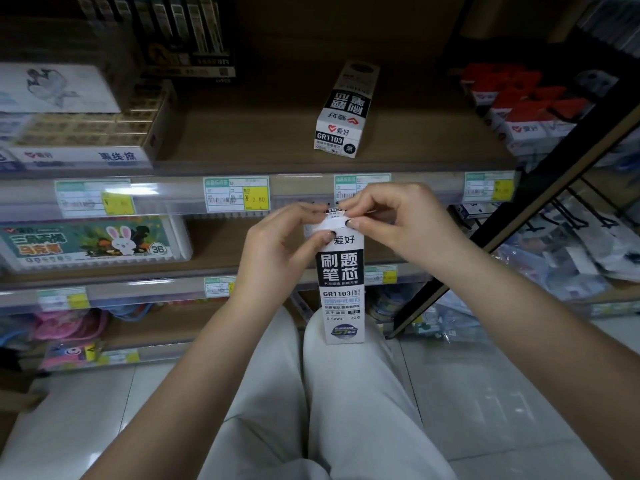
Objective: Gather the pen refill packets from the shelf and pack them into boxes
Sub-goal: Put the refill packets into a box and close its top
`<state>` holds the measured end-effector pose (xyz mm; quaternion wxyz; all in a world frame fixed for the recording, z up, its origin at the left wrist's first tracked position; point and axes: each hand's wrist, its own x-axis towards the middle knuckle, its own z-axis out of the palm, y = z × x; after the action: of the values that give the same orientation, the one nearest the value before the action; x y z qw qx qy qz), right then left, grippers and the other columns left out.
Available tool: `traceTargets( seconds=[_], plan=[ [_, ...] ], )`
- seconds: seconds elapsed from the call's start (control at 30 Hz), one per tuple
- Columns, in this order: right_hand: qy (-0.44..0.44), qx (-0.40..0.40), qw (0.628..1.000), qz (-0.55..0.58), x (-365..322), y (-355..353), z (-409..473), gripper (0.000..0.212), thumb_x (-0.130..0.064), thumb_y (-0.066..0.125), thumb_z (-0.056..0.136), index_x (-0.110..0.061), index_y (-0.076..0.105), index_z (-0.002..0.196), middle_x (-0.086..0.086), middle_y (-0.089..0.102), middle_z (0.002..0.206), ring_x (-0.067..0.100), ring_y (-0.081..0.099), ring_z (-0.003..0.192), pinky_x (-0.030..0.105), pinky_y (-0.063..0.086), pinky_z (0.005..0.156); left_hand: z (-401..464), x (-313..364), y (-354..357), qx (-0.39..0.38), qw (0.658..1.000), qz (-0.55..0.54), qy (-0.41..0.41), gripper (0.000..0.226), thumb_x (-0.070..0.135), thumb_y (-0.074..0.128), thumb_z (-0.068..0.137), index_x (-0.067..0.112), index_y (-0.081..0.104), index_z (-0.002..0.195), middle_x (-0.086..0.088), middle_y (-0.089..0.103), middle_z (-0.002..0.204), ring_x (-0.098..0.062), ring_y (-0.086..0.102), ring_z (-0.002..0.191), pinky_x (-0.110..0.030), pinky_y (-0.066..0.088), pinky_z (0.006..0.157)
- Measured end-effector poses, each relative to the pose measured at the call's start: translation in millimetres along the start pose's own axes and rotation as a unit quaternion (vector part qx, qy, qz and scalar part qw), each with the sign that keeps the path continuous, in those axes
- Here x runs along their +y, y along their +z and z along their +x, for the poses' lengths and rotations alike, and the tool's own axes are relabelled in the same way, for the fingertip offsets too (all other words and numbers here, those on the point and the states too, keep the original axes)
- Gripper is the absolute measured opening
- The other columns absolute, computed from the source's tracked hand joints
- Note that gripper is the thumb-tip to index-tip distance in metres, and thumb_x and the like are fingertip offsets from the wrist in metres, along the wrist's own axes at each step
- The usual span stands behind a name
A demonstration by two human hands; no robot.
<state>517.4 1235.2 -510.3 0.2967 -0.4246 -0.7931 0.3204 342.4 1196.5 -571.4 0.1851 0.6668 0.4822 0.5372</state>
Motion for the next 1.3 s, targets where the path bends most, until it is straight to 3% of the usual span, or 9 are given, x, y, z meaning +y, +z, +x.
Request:
traceTargets(
  seconds=[0.2, 0.47, 0.57, 0.67, 0.83, 0.93, 1.03, 1.1, 1.3],
  plan=[
    [-0.004, -0.039, 0.999, 0.022, 1, -3, 1, 0.029, 0.0, 0.071, 0.078, -0.028, 0.065, 0.082, -0.016, 0.063, 0.098, 0.004, 0.065, 0.095, 0.023, 0.053, 0.09, 2, -5, -2, -0.012, 1.0, -0.007, -0.007, 0.011, 0.027, 0.065, 0.08, 0.023, 0.062, 0.09, 0.025, 0.06, 0.102, -0.006, 0.062, 0.101, -0.033, 0.051, 0.089],
    [-0.004, -0.035, 0.999, 0.015, -1, 4, 3, 0.013, 0.001, 0.07, 0.079, -0.01, 0.07, 0.087, -0.011, 0.064, 0.1, 0.006, 0.065, 0.096, 0.025, 0.052, 0.09, -1, -5, -5, -0.005, 0.995, -0.077, -0.057, 0.009, 0.029, 0.065, 0.078, 0.033, 0.058, 0.082, 0.016, 0.065, 0.102, -0.008, 0.064, 0.101, -0.034, 0.053, 0.087],
    [0.017, -0.038, 0.999, 0.033, -3, 3, 4, 0.024, 0.0, 0.07, 0.079, -0.024, 0.065, 0.076, -0.015, 0.065, 0.098, 0.004, 0.065, 0.095, 0.025, 0.053, 0.089, -2, -2, -2, 0.005, 0.975, -0.185, -0.12, 0.017, 0.006, 0.072, 0.078, 0.019, 0.062, 0.08, 0.004, 0.066, 0.101, -0.004, 0.066, 0.095, -0.025, 0.054, 0.08],
    [0.055, -0.046, 0.995, 0.065, -7, -1, 7, 0.03, -0.001, 0.07, 0.078, -0.03, 0.065, 0.072, -0.012, 0.069, 0.095, 0.005, 0.065, 0.094, 0.028, 0.054, 0.087, -3, 1, 1, 0.018, 0.962, -0.234, -0.141, 0.026, -0.012, 0.065, 0.078, 0.014, 0.062, 0.081, 0.0, 0.066, 0.099, -0.001, 0.067, 0.089, -0.017, 0.052, 0.074],
    [0.072, -0.118, 0.989, 0.044, -18, -10, 16, 0.032, 0.0, 0.069, 0.077, -0.031, 0.071, 0.079, -0.004, 0.072, 0.089, 0.013, 0.065, 0.09, 0.035, 0.053, 0.088, -3, 1, 1, 0.021, 0.947, -0.286, -0.147, 0.017, -0.002, 0.067, 0.072, 0.014, 0.066, 0.078, 0.005, 0.072, 0.091, -0.008, 0.068, 0.09, -0.021, 0.054, 0.072],
    [0.068, -0.175, 0.982, 0.028, -21, -19, 23, 0.032, 0.0, 0.07, 0.076, -0.031, 0.073, 0.083, -0.004, 0.071, 0.091, 0.011, 0.066, 0.088, 0.038, 0.053, 0.09, -3, 1, -1, 0.012, 0.943, -0.301, -0.144, 0.026, -0.001, 0.068, 0.071, 0.025, 0.073, 0.072, 0.006, 0.073, 0.091, -0.01, 0.068, 0.092, -0.023, 0.054, 0.073],
    [0.04, -0.201, 0.979, -0.007, -21, -22, 28, 0.032, -0.004, 0.071, 0.077, -0.034, 0.072, 0.088, 0.0, 0.068, 0.098, 0.015, 0.064, 0.094, 0.041, 0.049, 0.093, -3, -1, -2, 0.014, 0.95, -0.28, -0.135, 0.025, 0.0, 0.068, 0.072, 0.024, 0.072, 0.075, 0.006, 0.073, 0.092, -0.01, 0.068, 0.093, -0.023, 0.054, 0.074],
    [0.025, -0.21, 0.977, -0.012, -21, -22, 28, 0.032, -0.006, 0.07, 0.08, -0.036, 0.07, 0.09, 0.001, 0.067, 0.101, 0.015, 0.062, 0.097, 0.039, 0.048, 0.094, -4, -3, -2, 0.016, 0.954, -0.269, -0.132, 0.017, 0.001, 0.068, 0.073, 0.017, 0.068, 0.078, 0.004, 0.072, 0.093, -0.012, 0.068, 0.094, -0.026, 0.054, 0.076],
    [-0.008, -0.201, 0.979, -0.015, -15, -19, 25, 0.031, -0.004, 0.064, 0.085, -0.032, 0.067, 0.097, -0.003, 0.063, 0.1, 0.01, 0.061, 0.098, 0.03, 0.05, 0.092, -6, -5, -4, 0.012, 0.957, -0.262, -0.122, 0.013, 0.019, 0.071, 0.073, 0.031, 0.072, 0.077, 0.007, 0.072, 0.097, -0.014, 0.068, 0.098, -0.029, 0.054, 0.081]
  ],
)
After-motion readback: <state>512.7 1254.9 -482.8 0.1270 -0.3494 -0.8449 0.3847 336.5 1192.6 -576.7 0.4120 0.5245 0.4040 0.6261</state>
